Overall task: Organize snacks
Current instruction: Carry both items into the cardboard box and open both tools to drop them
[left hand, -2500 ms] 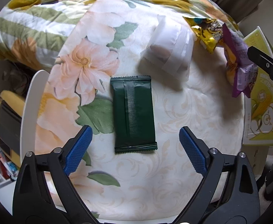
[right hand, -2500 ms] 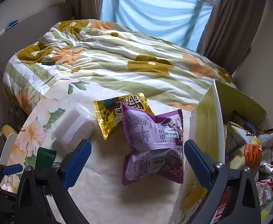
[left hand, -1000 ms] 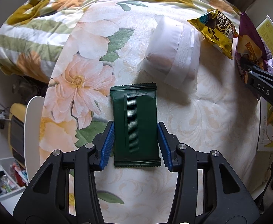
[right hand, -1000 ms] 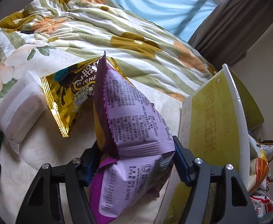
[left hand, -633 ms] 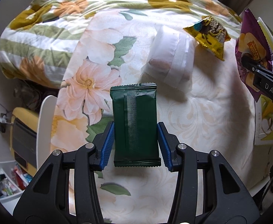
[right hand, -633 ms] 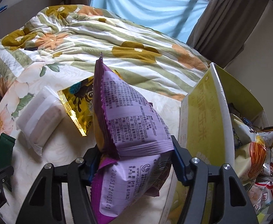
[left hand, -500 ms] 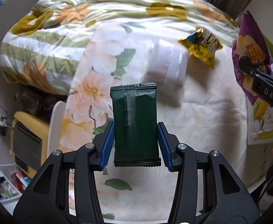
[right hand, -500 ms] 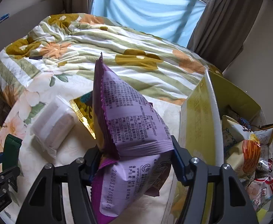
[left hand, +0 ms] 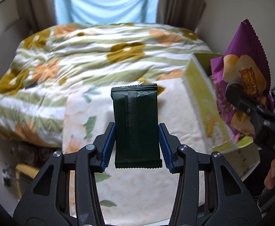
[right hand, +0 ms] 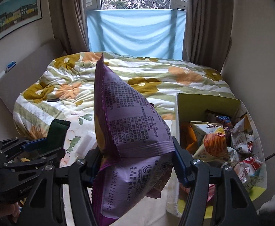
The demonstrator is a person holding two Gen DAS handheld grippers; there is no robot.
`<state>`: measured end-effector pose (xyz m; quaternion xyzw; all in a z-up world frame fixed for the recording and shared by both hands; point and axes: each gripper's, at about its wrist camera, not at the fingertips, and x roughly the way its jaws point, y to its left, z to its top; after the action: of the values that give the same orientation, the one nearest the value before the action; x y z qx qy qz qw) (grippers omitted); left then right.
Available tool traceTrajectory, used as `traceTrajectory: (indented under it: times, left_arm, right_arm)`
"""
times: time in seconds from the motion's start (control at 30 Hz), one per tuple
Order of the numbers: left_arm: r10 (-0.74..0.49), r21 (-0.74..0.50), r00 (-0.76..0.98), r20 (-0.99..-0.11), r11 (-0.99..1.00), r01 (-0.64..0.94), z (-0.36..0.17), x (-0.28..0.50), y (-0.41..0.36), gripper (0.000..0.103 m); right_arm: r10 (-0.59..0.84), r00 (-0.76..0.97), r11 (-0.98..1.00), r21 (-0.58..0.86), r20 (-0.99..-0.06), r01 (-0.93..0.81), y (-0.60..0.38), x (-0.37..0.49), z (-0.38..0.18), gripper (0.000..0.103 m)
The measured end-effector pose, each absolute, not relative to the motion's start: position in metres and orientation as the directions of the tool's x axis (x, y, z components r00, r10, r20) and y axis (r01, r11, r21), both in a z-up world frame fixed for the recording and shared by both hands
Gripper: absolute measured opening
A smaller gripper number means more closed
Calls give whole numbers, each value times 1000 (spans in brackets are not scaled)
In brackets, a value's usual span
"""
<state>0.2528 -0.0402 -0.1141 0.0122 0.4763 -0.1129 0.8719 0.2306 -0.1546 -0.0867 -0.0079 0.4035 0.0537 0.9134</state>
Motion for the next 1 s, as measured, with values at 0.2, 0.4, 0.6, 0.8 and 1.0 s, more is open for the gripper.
traceTrajectory:
  times: [0.2, 0.4, 0.6, 0.8, 1.0]
  left_arm:
    - [-296, -127, 531, -794, 935, 332, -80, 255, -120, 42]
    - [-361, -177, 508, -782, 910, 375, -72, 257, -197, 42]
    - [-354, -177, 470, -809, 908, 378, -91, 257, -259, 42]
    - [-308, -179, 465, -830, 937, 301, -117, 256, -272, 102]
    - [-257, -175, 513, -819, 963, 204, -115, 248, -246, 102]
  right_arm:
    - [55, 707, 998, 52, -705, -26, -215, 216, -52, 59]
    - [54, 698, 997, 80, -714, 5, -290, 213, -38, 59]
    - [121, 672, 984, 177, -731, 15, -347, 210, -47, 59]
    - [170, 666, 977, 213, -726, -17, -376, 212, -53, 59]
    - [259, 641, 959, 269, -723, -84, -382, 217, -60, 59]
